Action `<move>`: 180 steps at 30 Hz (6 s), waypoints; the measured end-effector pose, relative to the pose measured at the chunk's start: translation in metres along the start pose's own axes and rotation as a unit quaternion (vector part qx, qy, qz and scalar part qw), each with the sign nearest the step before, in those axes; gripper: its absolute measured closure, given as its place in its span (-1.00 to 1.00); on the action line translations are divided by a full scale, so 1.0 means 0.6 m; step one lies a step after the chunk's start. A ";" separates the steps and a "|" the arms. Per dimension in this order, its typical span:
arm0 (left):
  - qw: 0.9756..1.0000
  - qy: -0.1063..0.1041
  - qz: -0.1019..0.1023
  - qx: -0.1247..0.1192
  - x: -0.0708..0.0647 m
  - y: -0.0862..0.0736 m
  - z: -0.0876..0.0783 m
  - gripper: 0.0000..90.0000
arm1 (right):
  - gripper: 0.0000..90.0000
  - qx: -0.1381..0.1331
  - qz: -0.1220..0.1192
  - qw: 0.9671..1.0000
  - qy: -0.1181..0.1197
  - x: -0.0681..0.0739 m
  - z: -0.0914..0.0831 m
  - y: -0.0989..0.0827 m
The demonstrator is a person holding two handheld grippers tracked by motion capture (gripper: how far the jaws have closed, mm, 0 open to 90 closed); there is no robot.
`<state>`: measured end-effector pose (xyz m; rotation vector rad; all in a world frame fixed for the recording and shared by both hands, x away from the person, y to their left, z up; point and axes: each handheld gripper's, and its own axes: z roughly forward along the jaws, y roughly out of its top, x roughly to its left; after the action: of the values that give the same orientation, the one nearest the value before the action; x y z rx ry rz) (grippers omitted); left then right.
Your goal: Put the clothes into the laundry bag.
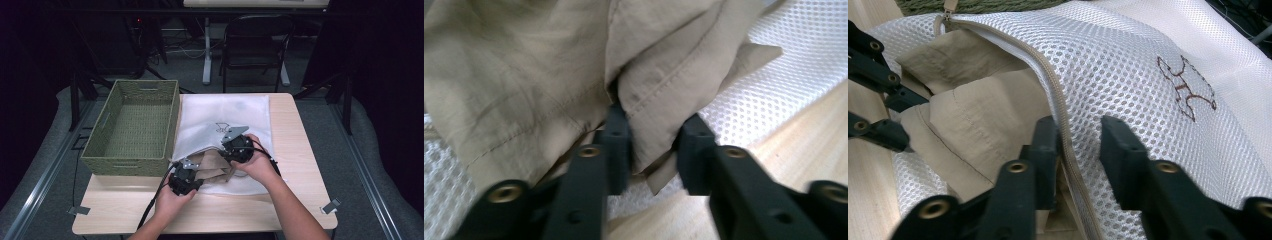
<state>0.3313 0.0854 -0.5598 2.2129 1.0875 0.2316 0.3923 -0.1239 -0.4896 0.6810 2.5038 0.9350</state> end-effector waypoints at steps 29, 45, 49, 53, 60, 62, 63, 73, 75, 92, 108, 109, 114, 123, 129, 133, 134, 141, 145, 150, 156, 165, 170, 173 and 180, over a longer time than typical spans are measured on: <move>0.999 -0.001 -0.029 -0.017 0.002 0.075 0.059 0.86 | 0.96 -0.014 0.012 1.000 0.024 0.000 -0.016 0.007; 0.997 0.016 -0.065 -0.048 0.021 0.093 0.076 0.85 | 0.97 -0.017 0.009 0.999 0.028 0.002 -0.018 0.014; 0.996 0.024 -0.064 -0.049 0.024 0.095 0.081 0.81 | 0.96 -0.018 0.010 0.999 0.031 0.002 -0.015 0.015; 0.997 0.028 -0.048 -0.046 0.020 0.093 0.072 0.61 | 0.96 -0.021 0.011 0.999 0.029 -0.002 -0.017 0.015; 0.998 0.003 -0.036 -0.050 0.011 0.078 0.023 0.27 | 0.97 -0.029 0.019 0.999 0.027 -0.009 -0.021 0.013; 0.998 0.004 -0.032 -0.061 0.009 0.069 -0.004 0.22 | 0.96 -0.029 0.020 0.999 0.026 -0.011 -0.024 0.012; 0.998 0.004 -0.032 -0.061 0.009 0.069 -0.004 0.21 | 0.96 -0.029 0.020 0.999 0.026 -0.011 -0.024 0.012; 0.997 0.018 -0.025 -0.066 0.032 0.015 -0.093 0.14 | 0.97 -0.032 0.024 0.999 0.018 -0.014 -0.034 0.007; 0.997 0.022 -0.028 -0.065 0.035 0.007 -0.098 0.13 | 0.97 -0.030 0.024 0.999 0.019 -0.016 -0.037 0.006; 0.997 0.047 -0.057 -0.033 0.072 -0.059 -0.135 0.07 | 0.97 -0.036 0.041 0.999 0.002 -0.021 -0.058 -0.013; 0.999 0.016 -0.049 -0.006 0.070 -0.034 -0.065 0.39 | 0.96 -0.029 0.042 0.999 -0.009 -0.014 -0.067 -0.029; 0.999 0.020 -0.050 -0.008 0.069 -0.034 -0.062 0.51 | 0.96 -0.026 0.040 0.999 -0.010 -0.012 -0.066 -0.030; 0.999 0.019 -0.046 -0.005 0.072 -0.040 -0.063 0.80 | 0.96 -0.020 0.038 0.999 -0.009 -0.005 -0.056 -0.034; 0.999 -0.001 -0.037 -0.004 0.054 -0.055 -0.076 0.85 | 0.78 -0.025 0.052 0.998 -0.003 -0.003 -0.056 -0.018; 1.000 -0.006 -0.026 0.004 0.040 -0.067 -0.078 0.85 | 0.50 -0.058 0.064 0.996 -0.013 -0.002 -0.083 0.008; 0.999 -0.024 -0.038 0.008 0.043 -0.066 -0.073 0.70 | 0.29 -0.060 0.092 0.993 -0.030 -0.013 -0.089 0.000; 0.999 -0.030 -0.045 0.007 0.046 -0.064 -0.071 0.61 | 0.26 -0.057 0.095 0.993 -0.038 -0.014 -0.092 -0.005; 0.998 -0.037 -0.052 0.004 0.057 -0.053 -0.055 0.25 | 0.06 -0.038 0.127 0.988 -0.076 -0.011 -0.124 -0.075; 0.998 -0.027 -0.048 0.000 0.060 -0.048 -0.052 0.20 | -0.01 -0.007 0.158 0.983 -0.097 -0.010 -0.137 -0.134; 0.998 -0.013 -0.054 -0.002 0.062 -0.046 -0.050 0.13 | -0.06 0.017 0.204 0.973 -0.107 -0.011 -0.141 -0.199; 0.998 -0.011 -0.062 -0.013 0.069 -0.047 -0.055 0.23 | -0.16 0.019 0.249 0.963 -0.105 -0.016 -0.139 -0.243; 0.998 -0.009 -0.058 -0.016 0.069 -0.048 -0.053 0.27 | -0.23 0.037 0.265 0.957 -0.108 -0.020 -0.120 -0.266; 0.998 -0.006 -0.057 -0.013 0.068 -0.047 -0.052 0.27 | -0.23 0.037 0.281 0.952 -0.113 -0.025 -0.121 -0.276; 0.998 -0.004 -0.056 -0.013 0.068 -0.047 -0.051 0.27 | -0.24 0.035 0.291 0.950 -0.111 -0.028 -0.121 -0.282; 0.998 -0.004 -0.055 -0.014 0.069 -0.047 -0.051 0.26 | -0.24 0.033 0.307 0.947 -0.093 -0.033 -0.120 -0.292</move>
<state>0.3267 0.1436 -0.5590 2.1196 1.1912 0.1880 0.3187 -0.2867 -0.5555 1.5500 2.1871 0.9226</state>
